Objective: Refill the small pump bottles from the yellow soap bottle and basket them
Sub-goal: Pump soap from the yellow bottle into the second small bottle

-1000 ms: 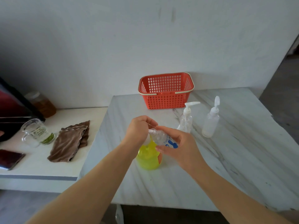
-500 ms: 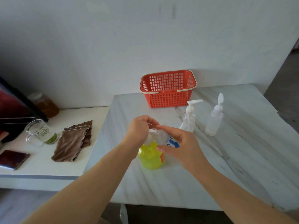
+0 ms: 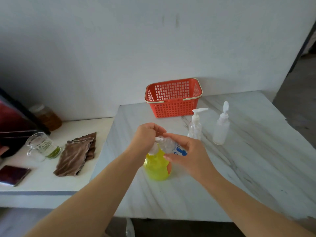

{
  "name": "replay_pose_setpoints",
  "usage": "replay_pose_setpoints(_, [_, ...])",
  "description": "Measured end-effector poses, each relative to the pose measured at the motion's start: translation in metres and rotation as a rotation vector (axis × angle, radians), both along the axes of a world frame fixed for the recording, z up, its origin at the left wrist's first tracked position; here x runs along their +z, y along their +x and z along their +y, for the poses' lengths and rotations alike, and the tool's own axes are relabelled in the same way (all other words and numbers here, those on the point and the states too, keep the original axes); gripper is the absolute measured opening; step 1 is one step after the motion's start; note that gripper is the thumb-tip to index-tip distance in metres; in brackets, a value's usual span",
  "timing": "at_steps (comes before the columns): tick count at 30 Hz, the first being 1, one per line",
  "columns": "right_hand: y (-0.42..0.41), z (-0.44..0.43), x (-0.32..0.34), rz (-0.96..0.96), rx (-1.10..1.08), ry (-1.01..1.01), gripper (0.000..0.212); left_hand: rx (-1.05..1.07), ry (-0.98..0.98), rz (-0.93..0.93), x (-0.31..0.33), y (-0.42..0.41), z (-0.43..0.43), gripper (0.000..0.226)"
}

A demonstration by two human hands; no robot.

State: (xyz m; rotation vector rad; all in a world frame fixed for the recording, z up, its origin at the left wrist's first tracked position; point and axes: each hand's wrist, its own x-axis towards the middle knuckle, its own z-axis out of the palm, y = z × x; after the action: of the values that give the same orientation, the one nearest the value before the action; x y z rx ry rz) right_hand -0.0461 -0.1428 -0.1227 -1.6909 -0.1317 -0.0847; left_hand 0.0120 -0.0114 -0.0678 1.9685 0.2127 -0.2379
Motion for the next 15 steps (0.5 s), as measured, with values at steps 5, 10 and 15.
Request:
replay_pose_setpoints(5, [0.0016, -0.0009, -0.0056, 0.028, 0.011, 0.019, 0.053, 0.019, 0.001, 0.001, -0.0063, -0.0007, -0.0021, 0.04])
replay_pose_setpoints(10, [0.0014, -0.0015, -0.0091, 0.041, 0.011, 0.036, 0.055, 0.033, 0.001, -0.009, -0.0084, -0.0037, -0.0035, 0.04])
replay_pose_setpoints(15, [0.0012, -0.0004, -0.0053, 0.032, 0.017, 0.049, 0.055, 0.018, -0.01, 0.016, -0.0032, -0.0026, -0.0036, 0.04])
